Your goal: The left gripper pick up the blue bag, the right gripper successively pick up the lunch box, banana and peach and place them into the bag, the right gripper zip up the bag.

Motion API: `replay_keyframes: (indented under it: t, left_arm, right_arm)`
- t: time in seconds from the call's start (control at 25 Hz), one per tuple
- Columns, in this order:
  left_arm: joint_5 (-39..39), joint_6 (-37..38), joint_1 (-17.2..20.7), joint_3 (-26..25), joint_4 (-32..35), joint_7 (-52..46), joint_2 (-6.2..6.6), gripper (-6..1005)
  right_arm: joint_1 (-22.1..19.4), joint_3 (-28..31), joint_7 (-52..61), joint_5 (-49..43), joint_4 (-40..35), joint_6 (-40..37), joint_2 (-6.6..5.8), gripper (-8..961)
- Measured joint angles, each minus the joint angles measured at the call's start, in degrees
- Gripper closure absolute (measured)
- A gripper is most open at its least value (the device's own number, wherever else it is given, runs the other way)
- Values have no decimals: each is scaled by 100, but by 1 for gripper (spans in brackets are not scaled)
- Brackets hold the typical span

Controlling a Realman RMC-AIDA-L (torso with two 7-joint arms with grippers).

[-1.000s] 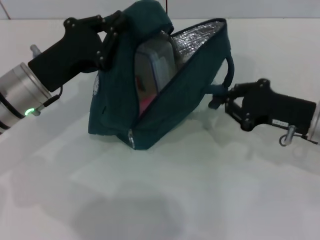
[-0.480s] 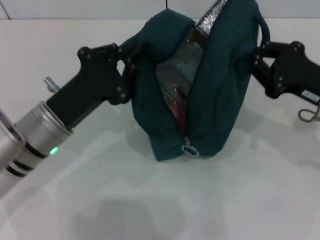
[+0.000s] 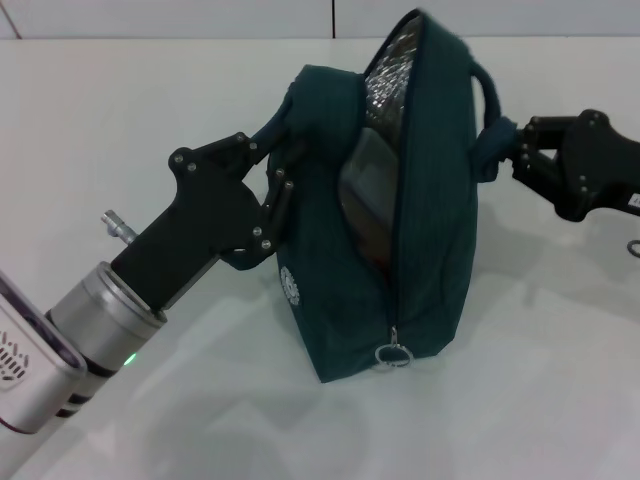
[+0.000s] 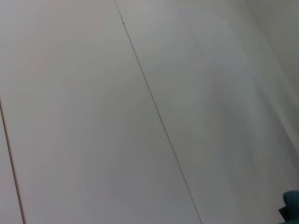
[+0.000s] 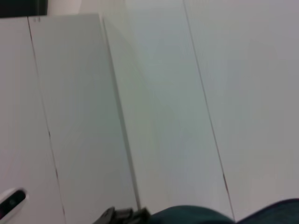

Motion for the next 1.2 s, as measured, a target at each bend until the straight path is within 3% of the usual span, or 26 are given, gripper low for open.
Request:
replay_keyframes:
  t: [0.48,0.64,0.84,0.92,1.2]
  left_arm:
    - [211,-495,-52,-3,100,115,-7,728]
    - [213,-591,-47,-4,144,266,-7,691]
    - [217,-598,-40,-1,153,280,-12,680]
    - [217,-601,-43,-2,154,269,-12,679]
    - [174,-713,-61,-29,198,278,-12,676]
  right_arm:
    - [59,51,243,-320,-57,244,42,812]
    - [-143,510,37,-325,-119,128,208,668]
    - [-547,1136,-430,-324,-372,-19,518,541]
    - [-619,1202,-661,-322,-352,-227,554,504]
    - [-780,1339,-1284,-283,95,-1182,538,510]
